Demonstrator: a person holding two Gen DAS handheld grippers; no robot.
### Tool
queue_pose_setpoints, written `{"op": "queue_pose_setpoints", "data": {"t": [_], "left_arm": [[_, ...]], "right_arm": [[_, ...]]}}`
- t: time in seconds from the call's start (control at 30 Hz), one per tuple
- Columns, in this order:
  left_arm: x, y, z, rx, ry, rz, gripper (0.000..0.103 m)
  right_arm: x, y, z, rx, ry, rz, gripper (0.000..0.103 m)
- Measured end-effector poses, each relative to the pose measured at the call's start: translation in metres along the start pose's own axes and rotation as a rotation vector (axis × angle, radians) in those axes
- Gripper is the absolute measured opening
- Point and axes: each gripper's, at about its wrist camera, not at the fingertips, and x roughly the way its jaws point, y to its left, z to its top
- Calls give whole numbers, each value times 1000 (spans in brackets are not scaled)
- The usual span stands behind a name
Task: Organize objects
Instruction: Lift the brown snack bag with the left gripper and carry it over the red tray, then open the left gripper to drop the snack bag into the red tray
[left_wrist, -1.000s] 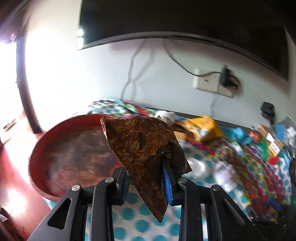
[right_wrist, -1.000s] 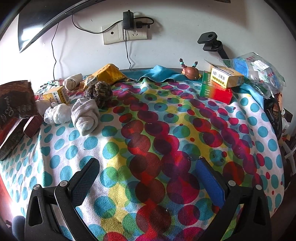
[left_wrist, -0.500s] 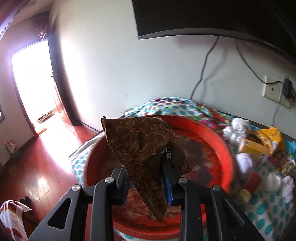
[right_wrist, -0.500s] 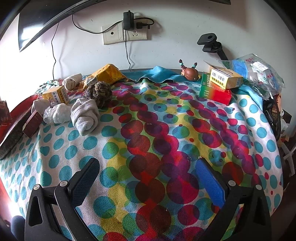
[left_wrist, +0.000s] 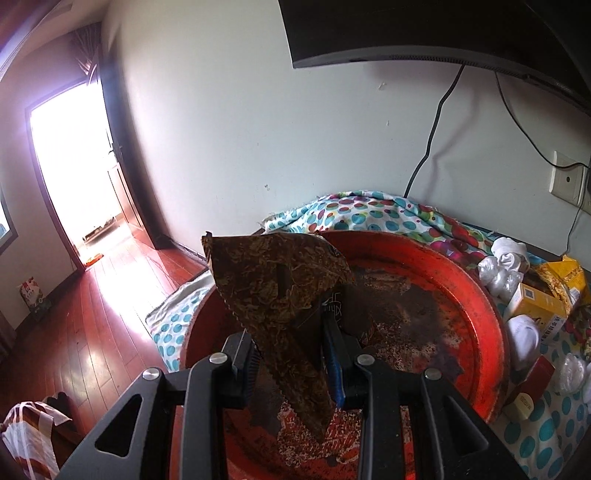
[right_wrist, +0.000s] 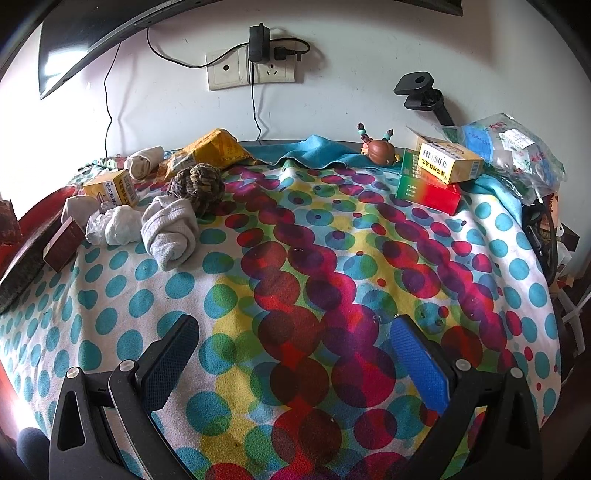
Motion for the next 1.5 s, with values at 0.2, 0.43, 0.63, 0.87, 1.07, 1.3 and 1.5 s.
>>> {"op": "queue_pose_setpoints", "data": {"t": [0.2,0.43,0.63,0.87,1.07,1.3,1.5], "left_arm": [[21,6,-2,-30,37,-6,31],[31,13,-1,-48,44,-34,48],[22,15,-2,-36,7,-16,94],[5,15,-3,-32,-14,-50,95],[-12,14,-3,-31,-25,-75,95],[-23,16,-2,-43,-39,-88,95],[-31,18,-4,-35,-47,-94,95]], "right_arm": [[-3,11,2,-33,7,9,103],[-8,30,7,-82,0,10,103],[-14,46,12,-127,-15,-2,103],[-23,63,21,-161,-39,-2,103],[-19,75,29,-178,-32,4,103],[-12,88,35,-206,-21,15,103],[10,87,42,-163,50,30,103]]}}
